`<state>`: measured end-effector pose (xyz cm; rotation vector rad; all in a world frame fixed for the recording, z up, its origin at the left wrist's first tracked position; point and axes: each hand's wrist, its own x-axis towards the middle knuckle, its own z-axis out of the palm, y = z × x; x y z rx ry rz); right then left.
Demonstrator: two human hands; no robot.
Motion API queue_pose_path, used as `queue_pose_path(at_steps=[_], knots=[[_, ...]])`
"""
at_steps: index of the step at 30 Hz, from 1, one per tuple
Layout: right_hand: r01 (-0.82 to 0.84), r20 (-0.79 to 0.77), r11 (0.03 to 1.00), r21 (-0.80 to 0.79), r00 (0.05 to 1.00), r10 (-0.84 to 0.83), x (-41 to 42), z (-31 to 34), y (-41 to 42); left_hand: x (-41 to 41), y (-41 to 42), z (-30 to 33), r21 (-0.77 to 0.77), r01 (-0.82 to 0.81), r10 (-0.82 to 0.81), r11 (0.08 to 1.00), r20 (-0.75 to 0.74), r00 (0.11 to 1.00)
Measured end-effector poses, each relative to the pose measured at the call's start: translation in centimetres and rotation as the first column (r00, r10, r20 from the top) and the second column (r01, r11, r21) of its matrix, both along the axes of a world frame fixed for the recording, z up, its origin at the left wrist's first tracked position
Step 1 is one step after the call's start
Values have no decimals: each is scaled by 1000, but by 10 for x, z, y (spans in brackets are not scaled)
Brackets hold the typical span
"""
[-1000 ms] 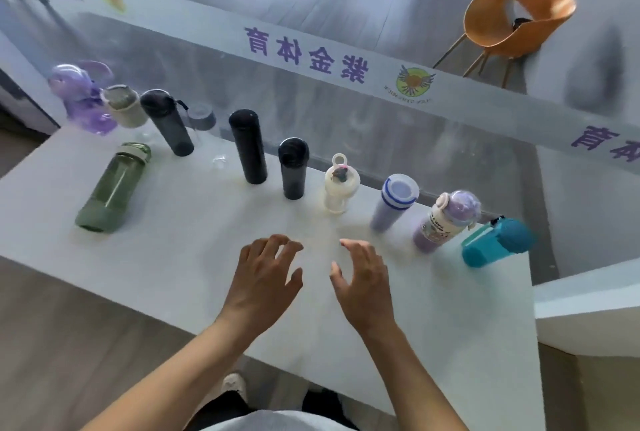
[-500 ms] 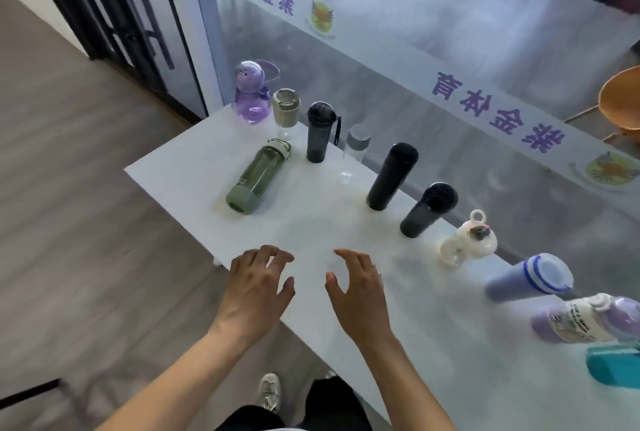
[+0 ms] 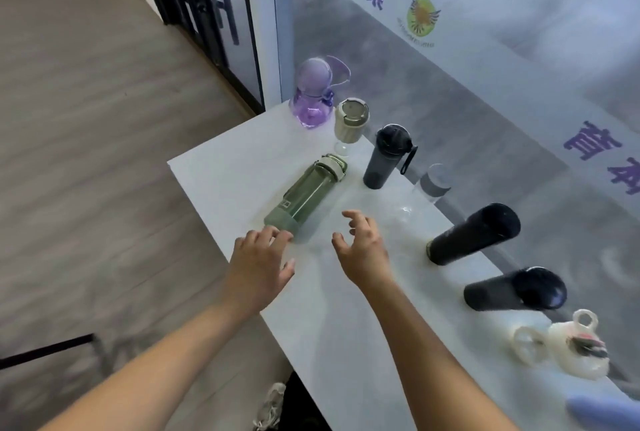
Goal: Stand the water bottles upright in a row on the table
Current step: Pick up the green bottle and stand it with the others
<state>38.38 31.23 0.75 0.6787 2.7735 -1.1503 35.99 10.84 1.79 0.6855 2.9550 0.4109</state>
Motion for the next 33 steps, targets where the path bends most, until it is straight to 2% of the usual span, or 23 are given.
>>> queue_pose_path(at_steps=[6,10,18,21,28,33], knots=[[4,68,999,-42,998,-1,-71,-23,21,-74,33,-37,-200,14,18,980,156,988],[5,98,998,-68,995,1,-87,-31,28,-102,47,-51,-200,-26,74,979,241,968],[65,171,991,-114,984,-45,-73,-34,34,-121,39,-66,-229,-93,159,969,291,944],[87,171,989,-120,983,-66,-62,-29,32,-116,31,-70,-138,-128,167,982,326,931],[127,217,983,-131,971,-97,-21,-17,24,-47,1,-68,191,-212,68,958,569,820],[288,222,911,-295,948,-228,23,-10,17,17,-12,-50,306,-127,-68,944,552,831]])
